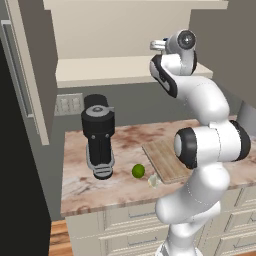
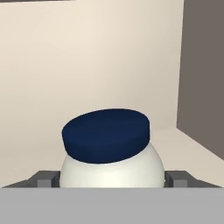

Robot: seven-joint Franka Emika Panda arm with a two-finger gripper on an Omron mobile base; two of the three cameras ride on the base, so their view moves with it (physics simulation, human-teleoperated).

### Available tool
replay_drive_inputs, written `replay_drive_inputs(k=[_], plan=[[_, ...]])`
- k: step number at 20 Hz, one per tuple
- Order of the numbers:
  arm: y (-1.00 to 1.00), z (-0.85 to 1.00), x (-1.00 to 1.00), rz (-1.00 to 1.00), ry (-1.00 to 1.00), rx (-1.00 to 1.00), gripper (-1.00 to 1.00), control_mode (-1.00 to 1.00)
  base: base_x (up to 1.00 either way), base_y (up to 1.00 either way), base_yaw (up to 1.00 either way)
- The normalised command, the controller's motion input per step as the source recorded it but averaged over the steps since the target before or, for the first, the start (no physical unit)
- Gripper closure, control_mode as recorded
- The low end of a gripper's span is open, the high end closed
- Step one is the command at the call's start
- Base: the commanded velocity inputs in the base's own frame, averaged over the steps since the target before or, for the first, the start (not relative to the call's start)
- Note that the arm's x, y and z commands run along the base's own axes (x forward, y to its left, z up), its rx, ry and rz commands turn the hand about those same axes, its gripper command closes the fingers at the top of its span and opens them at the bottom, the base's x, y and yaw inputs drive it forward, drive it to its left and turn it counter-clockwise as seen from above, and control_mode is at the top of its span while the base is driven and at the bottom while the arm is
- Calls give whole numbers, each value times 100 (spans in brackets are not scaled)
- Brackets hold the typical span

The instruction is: Open the cabinet. Place the bowl and condiment on the counter. Then place the lime and garlic on the cutting board.

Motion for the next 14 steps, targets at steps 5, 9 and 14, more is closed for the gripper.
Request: replay_drive_inputs(k=[5,9,14], plan=[[1,-4,0,0,0,0,100,-100,0,0,0],[6,-6,0,0,0,0,100,-100,0,0,0],[5,-2,-22,-1,0,0,100,-100,0,0,0]])
